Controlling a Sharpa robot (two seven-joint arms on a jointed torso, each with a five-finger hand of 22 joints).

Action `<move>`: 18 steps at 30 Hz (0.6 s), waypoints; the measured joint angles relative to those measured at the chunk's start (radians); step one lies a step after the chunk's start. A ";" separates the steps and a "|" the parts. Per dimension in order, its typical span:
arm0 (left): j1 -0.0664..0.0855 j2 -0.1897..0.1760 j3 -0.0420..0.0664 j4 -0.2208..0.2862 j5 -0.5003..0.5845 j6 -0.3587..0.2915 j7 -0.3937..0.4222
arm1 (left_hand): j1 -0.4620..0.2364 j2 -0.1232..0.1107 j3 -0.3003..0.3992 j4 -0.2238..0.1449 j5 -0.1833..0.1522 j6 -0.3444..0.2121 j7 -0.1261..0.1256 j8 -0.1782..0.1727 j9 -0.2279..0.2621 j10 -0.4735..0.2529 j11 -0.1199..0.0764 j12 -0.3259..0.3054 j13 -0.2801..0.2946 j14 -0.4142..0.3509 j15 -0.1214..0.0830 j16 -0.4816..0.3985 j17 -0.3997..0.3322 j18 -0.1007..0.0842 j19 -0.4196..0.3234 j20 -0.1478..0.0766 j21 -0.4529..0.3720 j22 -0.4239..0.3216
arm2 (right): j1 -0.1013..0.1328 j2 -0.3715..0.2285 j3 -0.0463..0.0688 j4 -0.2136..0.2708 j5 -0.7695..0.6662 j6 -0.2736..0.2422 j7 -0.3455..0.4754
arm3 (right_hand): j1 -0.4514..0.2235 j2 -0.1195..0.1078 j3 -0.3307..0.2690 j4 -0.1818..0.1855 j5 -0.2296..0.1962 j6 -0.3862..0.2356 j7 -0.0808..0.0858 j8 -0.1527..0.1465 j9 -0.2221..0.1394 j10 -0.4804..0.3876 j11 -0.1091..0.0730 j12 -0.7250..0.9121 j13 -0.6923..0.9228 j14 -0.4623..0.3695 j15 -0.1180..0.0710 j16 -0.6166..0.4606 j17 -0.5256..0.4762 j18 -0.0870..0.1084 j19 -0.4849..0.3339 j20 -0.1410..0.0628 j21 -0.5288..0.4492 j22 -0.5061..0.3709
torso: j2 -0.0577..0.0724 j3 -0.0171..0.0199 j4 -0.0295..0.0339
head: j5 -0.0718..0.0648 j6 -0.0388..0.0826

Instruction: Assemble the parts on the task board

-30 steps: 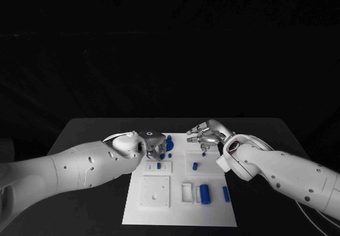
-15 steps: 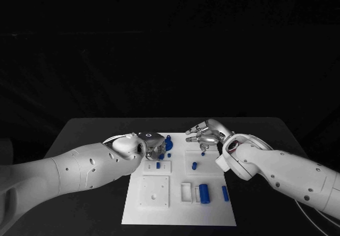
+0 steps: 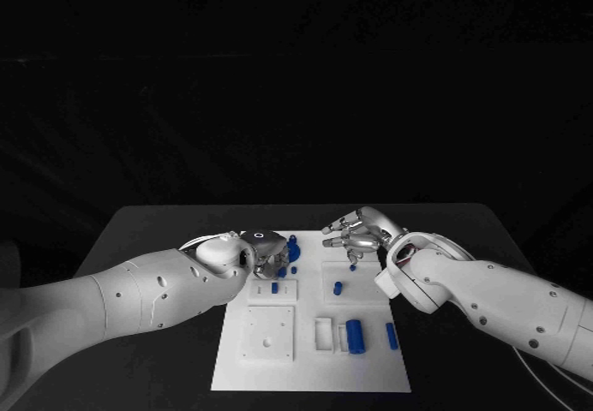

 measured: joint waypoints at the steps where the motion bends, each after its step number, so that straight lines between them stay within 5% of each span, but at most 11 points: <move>1: 0.000 0.000 0.000 0.000 0.000 0.000 0.000 | 0.000 0.000 0.000 0.000 0.000 -0.001 0.001 0.000 0.000 0.000 0.000 0.000 0.000 0.000 0.000 0.000 0.000 0.000 0.000 0.000 0.000 0.000 | 0.000 0.000 0.000 0.000 0.000 0.000 0.000 | 0.000 0.000 0.000 0.000 0.000 0.000 0.000 0.000 0.000 0.000 0.000 0.000 0.000 0.000 0.000 0.000 0.000 0.000 0.000 0.000 0.000 0.001 | 0.000 0.0000 0.0000 | 0.000 0.000; 6: -0.001 0.001 0.000 0.001 0.000 -0.001 0.000 | -0.010 -0.010 -0.013 0.004 0.000 -0.011 0.011 0.000 0.000 0.000 0.000 0.000 0.000 0.000 0.000 0.000 0.000 0.000 0.000 0.000 0.000 0.001 | 0.000 -0.002 0.000 0.001 0.000 0.000 0.000 | 0.000 0.000 0.000 0.000 0.000 0.000 0.000 0.000 0.000 0.000 0.000 0.000 0.001 0.000 0.000 0.000 0.001 0.000 0.000 0.000 0.000 0.001 | 0.000 0.0000 0.0000 | -0.002 -0.001; 18: -0.001 0.004 0.001 -0.001 0.000 0.001 -0.001 | -0.018 -0.003 -0.178 0.060 -0.015 0.005 0.034 0.001 0.001 -0.004 0.004 0.000 0.000 -0.003 0.003 0.000 -0.003 0.000 0.034 0.016 -0.089 0.001 | 0.000 -0.002 0.000 0.003 0.000 0.001 -0.001 | -0.004 0.004 0.000 0.000 0.000 0.000 0.000 0.000 0.000 0.000 0.000 0.000 0.000 0.000 0.000 0.000 0.002 0.000 0.000 0.000 0.000 0.002 | -0.001 0.0002 0.0003 | -0.003 -0.003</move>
